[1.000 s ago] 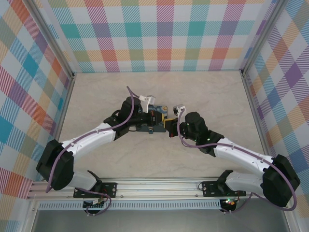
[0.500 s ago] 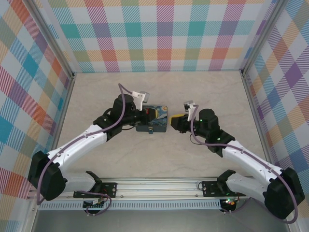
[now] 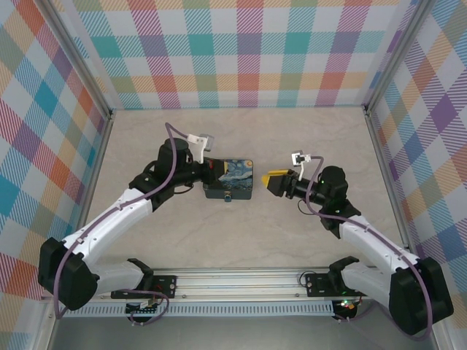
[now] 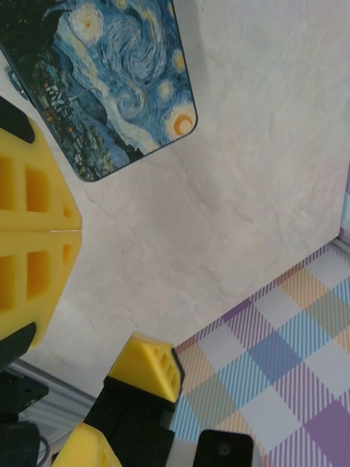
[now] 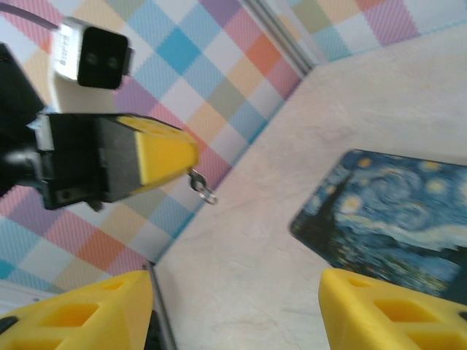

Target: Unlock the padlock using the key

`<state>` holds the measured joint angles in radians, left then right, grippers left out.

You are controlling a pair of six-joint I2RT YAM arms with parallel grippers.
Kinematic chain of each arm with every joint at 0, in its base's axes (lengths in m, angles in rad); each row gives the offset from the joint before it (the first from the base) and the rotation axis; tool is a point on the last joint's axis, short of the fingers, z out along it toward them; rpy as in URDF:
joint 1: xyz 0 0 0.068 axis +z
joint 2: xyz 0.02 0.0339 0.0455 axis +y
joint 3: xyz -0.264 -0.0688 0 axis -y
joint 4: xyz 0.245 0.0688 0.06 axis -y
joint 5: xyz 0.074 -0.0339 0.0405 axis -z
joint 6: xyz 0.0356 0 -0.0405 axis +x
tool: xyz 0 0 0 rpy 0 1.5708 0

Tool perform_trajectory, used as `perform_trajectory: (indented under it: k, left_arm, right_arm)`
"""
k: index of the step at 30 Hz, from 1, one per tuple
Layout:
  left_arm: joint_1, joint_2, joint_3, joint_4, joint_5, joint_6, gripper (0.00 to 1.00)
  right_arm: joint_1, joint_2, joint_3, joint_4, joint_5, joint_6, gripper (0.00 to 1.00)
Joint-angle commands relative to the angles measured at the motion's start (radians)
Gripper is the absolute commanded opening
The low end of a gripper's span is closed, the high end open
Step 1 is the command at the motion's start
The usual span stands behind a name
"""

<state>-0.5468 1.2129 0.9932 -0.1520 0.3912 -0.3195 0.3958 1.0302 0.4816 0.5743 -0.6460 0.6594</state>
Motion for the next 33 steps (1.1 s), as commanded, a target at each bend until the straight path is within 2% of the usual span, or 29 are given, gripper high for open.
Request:
perform_trajectory:
  k: [1,11,15,22,33]
  left_arm:
    - [0.011,-0.021,0.047,0.010,0.081,0.019,0.00]
    - [0.011,-0.011,0.062,0.042,0.158,-0.011,0.00]
    - [0.011,-0.012,0.058,0.059,0.172,-0.025,0.00]
    - [0.011,-0.011,0.048,0.067,0.175,-0.032,0.00]
    - [0.011,-0.006,0.043,0.070,0.179,-0.035,0.00]
  right_arm:
    - [-0.003,0.036,0.018,0.179,-0.097,0.076,0.63]
    - [0.056,0.155,0.075,0.289,-0.110,0.098,0.63]
    - [0.082,0.235,0.109,0.358,-0.119,0.127,0.61]
    - [0.151,0.327,0.166,0.382,-0.123,0.126,0.57]
    - [0.193,0.412,0.206,0.453,-0.128,0.167,0.39]
